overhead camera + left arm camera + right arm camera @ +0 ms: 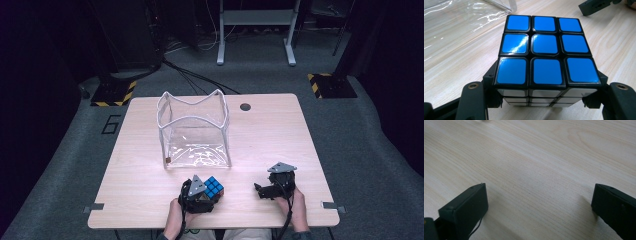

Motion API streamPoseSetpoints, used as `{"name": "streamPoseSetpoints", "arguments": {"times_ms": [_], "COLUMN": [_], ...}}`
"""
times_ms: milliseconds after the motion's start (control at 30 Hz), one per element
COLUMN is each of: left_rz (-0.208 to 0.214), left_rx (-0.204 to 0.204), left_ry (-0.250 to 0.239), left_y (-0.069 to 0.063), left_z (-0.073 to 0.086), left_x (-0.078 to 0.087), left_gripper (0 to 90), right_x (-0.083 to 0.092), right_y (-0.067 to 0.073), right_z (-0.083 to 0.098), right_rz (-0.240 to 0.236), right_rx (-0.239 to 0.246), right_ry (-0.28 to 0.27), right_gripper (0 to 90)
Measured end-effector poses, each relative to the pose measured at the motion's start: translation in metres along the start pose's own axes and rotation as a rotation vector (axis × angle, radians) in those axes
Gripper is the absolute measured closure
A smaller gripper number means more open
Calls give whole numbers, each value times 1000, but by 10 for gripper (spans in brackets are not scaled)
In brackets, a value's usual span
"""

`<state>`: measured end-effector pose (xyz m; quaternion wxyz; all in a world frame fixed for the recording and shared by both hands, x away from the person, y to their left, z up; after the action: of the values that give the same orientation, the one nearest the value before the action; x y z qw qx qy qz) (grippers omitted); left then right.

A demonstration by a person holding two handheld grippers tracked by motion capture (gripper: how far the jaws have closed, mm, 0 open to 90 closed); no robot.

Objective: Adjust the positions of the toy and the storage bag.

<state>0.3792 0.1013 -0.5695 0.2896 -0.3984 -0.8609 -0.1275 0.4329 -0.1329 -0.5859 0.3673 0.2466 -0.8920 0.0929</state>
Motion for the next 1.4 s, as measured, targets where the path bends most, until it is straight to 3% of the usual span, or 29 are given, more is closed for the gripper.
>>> {"name": "streamPoseSetpoints", "arguments": {"times_ms": [500,667,933,1200,1400], "left_rz": [-10,3,19,32,18], "left_rx": [-30,-4,32,54,49], "left_ry": [5,-4,-19,-37,-41], "left_y": [-3,-3,1,5,10], "left_z": [1,1,0,0,2], "left_x": [-6,-5,4,17,27], "left_gripper": [338,321,180,144,134], "right_x": [0,0,0,0,0], "right_y": [0,0,0,0,0], "right_z": [0,0,0,0,0], "right_rz": [0,1,1,1,0], "right_rx": [-1,-1,-1,-1,-5], "right_ry": [-1,-5,-5,-5,-4], "right_gripper": [3,3,2,3,3]}}
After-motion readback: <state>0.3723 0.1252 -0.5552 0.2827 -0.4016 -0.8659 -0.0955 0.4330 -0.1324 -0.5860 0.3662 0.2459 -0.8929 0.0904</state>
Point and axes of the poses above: each handheld gripper's, and its own axes: x roughly backward along the jaws, z roughly out of its underside, y roughly to its left, the point moved 8 cm from there along -x, roughly forward along the jaws, and after that the axes turned 2 degrees about -x, right-handed, at the moved point
